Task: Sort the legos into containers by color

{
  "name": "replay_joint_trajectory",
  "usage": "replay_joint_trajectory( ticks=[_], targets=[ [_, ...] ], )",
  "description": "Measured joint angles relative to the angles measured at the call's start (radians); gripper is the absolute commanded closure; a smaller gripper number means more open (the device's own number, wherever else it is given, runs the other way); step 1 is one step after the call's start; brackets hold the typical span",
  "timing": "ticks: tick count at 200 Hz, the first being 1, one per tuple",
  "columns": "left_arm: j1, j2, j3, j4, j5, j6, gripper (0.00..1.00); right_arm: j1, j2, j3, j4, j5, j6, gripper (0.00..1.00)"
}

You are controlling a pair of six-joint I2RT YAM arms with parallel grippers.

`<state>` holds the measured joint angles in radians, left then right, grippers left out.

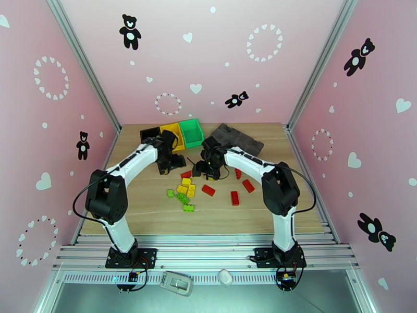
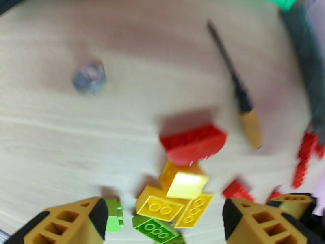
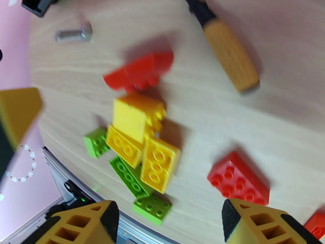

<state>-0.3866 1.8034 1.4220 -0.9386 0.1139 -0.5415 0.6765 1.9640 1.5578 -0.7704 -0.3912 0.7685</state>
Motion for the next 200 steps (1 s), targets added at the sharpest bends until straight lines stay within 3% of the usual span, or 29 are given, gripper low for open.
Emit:
replay_joint_trajectory(
  ticks=[41,85,158,200],
  targets=[
    [-0.078,0.019,-0.011,0.007,-0.039,0.035,0.21,0.013,-0.103,-0.156,0.021,0.03,0.014,0.27],
    [-0.139,0.135,0.016,0.006,-0.072,0.064,0.22,0.014,-0.196,-0.269,0.037,0.059,0.037,0.26],
    [-0.154,0.224,0.083,0.003,-0.097,0.077,0.35,0.014,-0.231,-0.286,0.048,0.074,0.051,0.26],
    [-0.154,0.224,0.088,-0.005,-0.1,0.078,0.34,0.014,-0.231,-0.286,0.048,0.076,0.051,0.26]
  ],
)
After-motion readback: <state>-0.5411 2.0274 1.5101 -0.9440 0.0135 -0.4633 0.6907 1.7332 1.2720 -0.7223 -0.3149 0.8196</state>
